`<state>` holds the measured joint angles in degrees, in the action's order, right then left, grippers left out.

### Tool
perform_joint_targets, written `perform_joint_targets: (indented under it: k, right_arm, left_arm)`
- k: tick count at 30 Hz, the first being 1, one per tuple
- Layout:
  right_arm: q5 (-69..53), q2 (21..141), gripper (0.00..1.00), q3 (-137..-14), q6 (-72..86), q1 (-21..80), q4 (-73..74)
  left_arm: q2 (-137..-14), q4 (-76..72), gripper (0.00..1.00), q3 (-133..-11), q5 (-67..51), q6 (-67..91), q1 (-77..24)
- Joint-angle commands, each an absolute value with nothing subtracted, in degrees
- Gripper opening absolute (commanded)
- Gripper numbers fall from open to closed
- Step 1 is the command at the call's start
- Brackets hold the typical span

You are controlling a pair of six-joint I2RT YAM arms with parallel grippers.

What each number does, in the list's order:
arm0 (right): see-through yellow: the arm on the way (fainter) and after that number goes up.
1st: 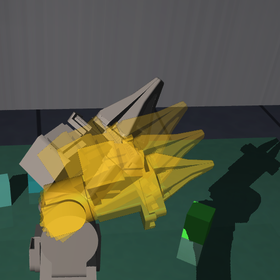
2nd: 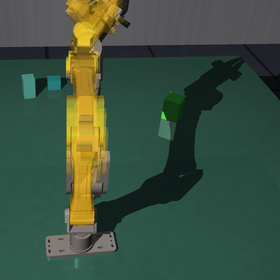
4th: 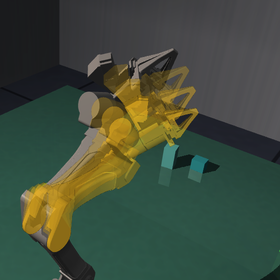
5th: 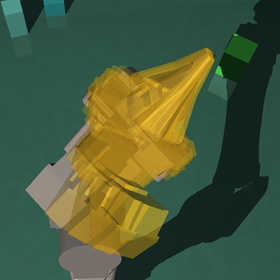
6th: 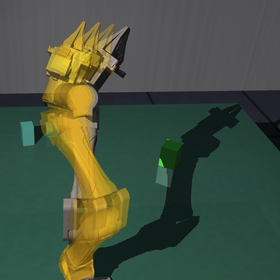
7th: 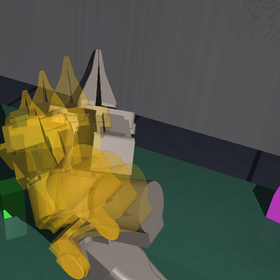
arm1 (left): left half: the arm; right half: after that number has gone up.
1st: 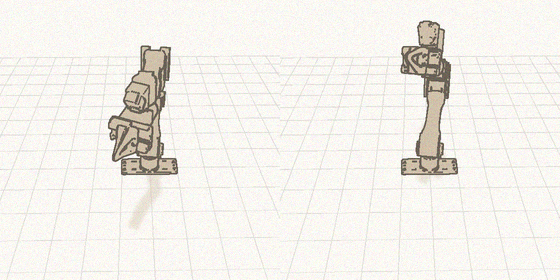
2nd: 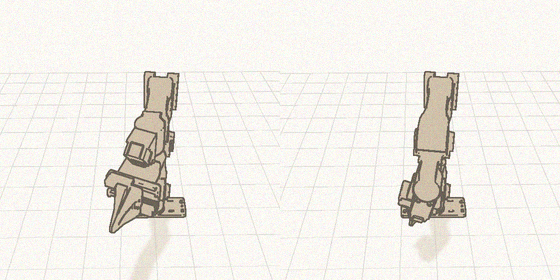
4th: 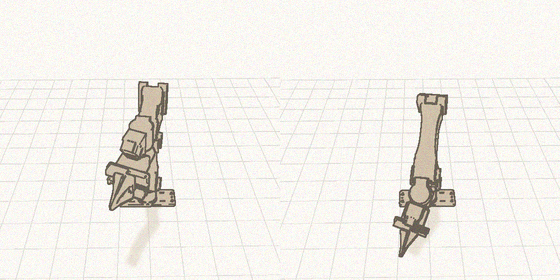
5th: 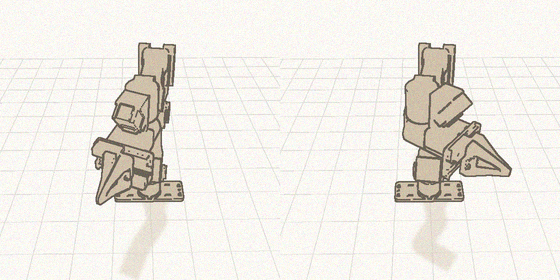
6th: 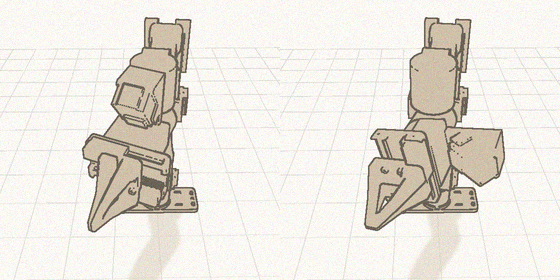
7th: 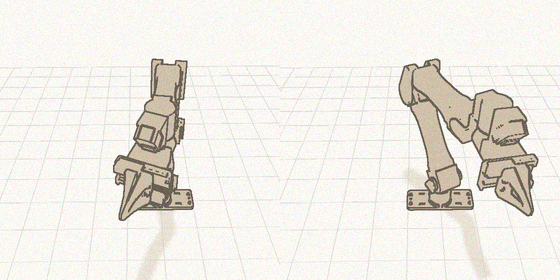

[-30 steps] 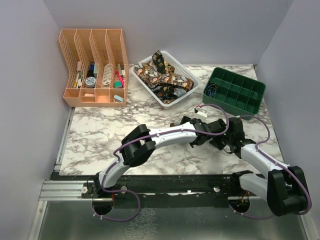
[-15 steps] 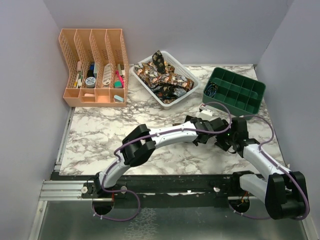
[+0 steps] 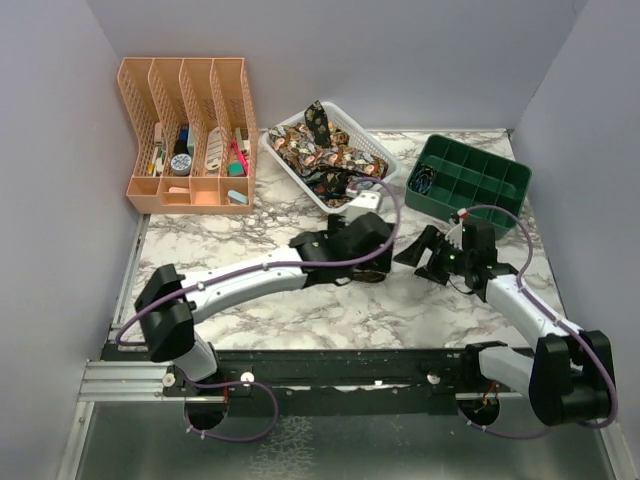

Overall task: Roll the ties
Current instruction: Roll the tie at the center of the board.

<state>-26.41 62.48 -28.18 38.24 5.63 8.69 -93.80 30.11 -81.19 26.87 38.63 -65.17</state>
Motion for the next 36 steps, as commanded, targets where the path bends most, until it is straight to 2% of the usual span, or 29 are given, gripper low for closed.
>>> perform_joint_targets:
  k: [1, 6, 10, 15, 17, 21, 26, 36]
  right_arm:
    - [-37.3, 67.2, 0.94, -29.9, 35.0, 6.6, 3.6]
    - [-39.6, 74.9, 0.99, -32.9, 32.9, 10.5, 2.7]
    - [-38.0, 79.8, 0.99, -35.3, 31.4, 13.2, 2.7]
    - [-31.9, 83.0, 0.86, -37.2, 28.6, 13.4, 5.7]
    - [-28.6, 84.2, 0.76, -38.2, 27.9, 13.4, 8.0]
    - [-26.4, 85.1, 0.62, -37.1, 26.7, 13.4, 7.6]
    - [-25.2, 86.0, 0.57, -36.1, 25.2, 13.4, 7.4]
    - [-23.6, 86.8, 0.54, -35.3, 24.8, 13.4, 7.4]
  left_arm:
    - [-87.5, 21.8, 0.99, -65.8, 15.6, 38.0, -56.2]
    - [-79.7, 4.8, 0.99, -50.3, 1.7, 37.2, -48.0]
    - [-80.4, 0.2, 0.99, -47.7, -4.1, 36.3, -44.8]
    - [-85.4, -3.9, 0.99, -48.3, -8.7, 35.6, -42.6]
    - [-87.0, -5.9, 0.99, -48.4, -10.5, 35.7, -42.3]
    - [-90.1, -9.2, 0.99, -48.6, -12.8, 35.9, -42.1]
    - [-93.6, -13.2, 0.99, -48.6, -15.5, 36.5, -42.1]
    - [-100.2, -18.1, 0.99, -50.6, -20.5, 38.7, -42.0]
